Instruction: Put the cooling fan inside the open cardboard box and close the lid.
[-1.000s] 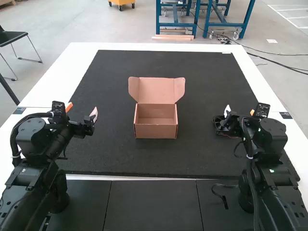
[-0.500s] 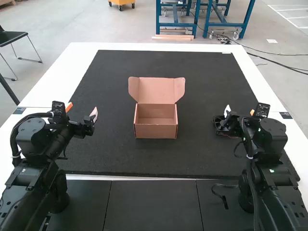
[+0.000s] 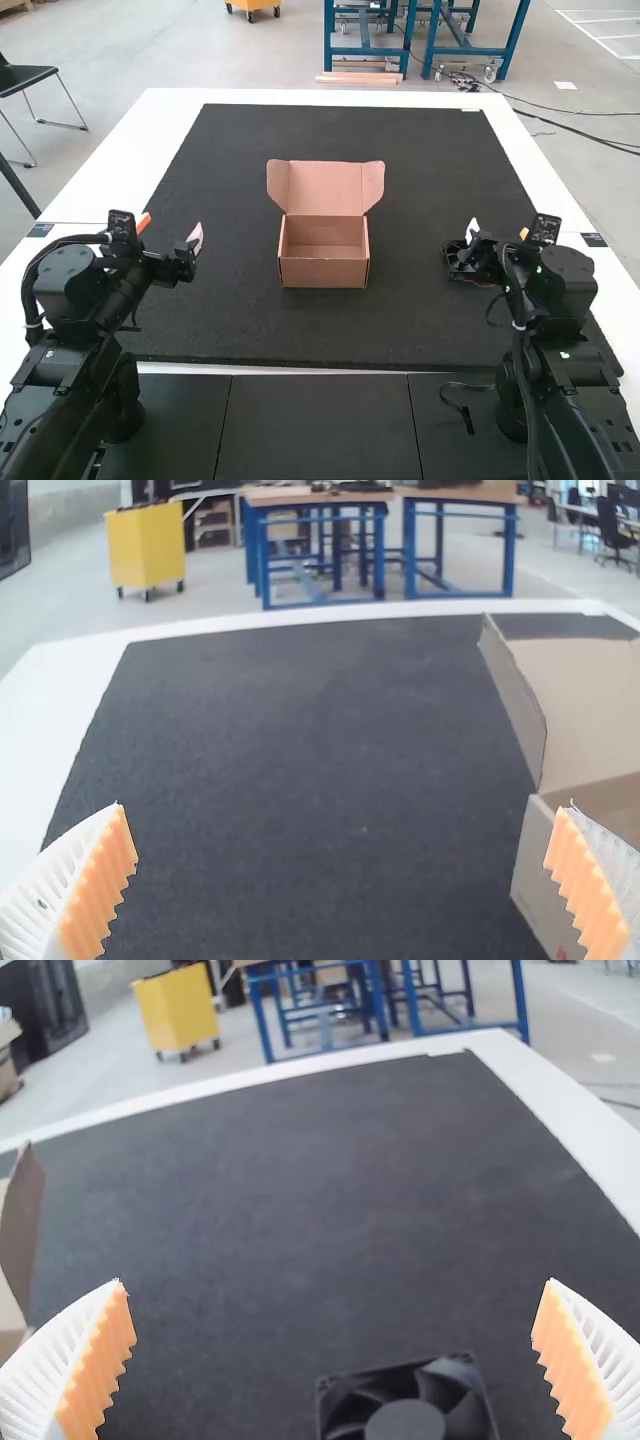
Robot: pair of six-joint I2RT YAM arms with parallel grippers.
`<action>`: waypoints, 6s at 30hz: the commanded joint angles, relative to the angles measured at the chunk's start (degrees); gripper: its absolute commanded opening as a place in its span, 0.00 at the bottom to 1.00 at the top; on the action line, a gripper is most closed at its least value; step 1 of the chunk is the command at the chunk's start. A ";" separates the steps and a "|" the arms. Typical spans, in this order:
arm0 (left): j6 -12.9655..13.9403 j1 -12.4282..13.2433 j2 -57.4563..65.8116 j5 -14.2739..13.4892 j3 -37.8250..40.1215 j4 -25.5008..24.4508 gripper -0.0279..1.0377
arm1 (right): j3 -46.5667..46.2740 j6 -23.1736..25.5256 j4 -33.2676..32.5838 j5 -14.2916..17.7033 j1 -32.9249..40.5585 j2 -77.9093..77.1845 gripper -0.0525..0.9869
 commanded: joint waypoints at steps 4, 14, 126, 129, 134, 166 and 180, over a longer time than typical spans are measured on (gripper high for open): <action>-1.06 0.59 -0.51 -0.45 -0.40 1.28 0.94 | -0.23 0.59 2.61 1.04 0.23 -0.47 0.92; -2.82 0.59 -0.51 -4.49 -0.32 7.96 0.94 | 0.56 -2.31 12.10 4.56 -0.74 -0.29 0.93; 1.13 -24.72 54.07 6.58 50.22 -27.19 0.93 | 63.14 -15.93 -31.49 -0.27 -13.83 100.52 0.92; 1.13 -24.72 54.07 6.50 50.40 -27.11 0.93 | 63.14 -15.76 -33.51 -0.27 -13.83 101.40 0.92; 1.13 -24.72 53.89 6.58 50.40 -27.11 0.93 | 63.23 -15.05 -33.95 0.87 -13.83 101.66 0.92; -0.10 -24.63 53.36 6.85 51.01 -27.19 0.93 | 64.90 -15.40 -39.58 -3.53 -15.42 106.67 0.59; -0.18 -24.72 53.27 6.85 51.01 -28.86 0.93 | 65.42 -14.79 -38.61 -7.92 -15.33 106.67 0.03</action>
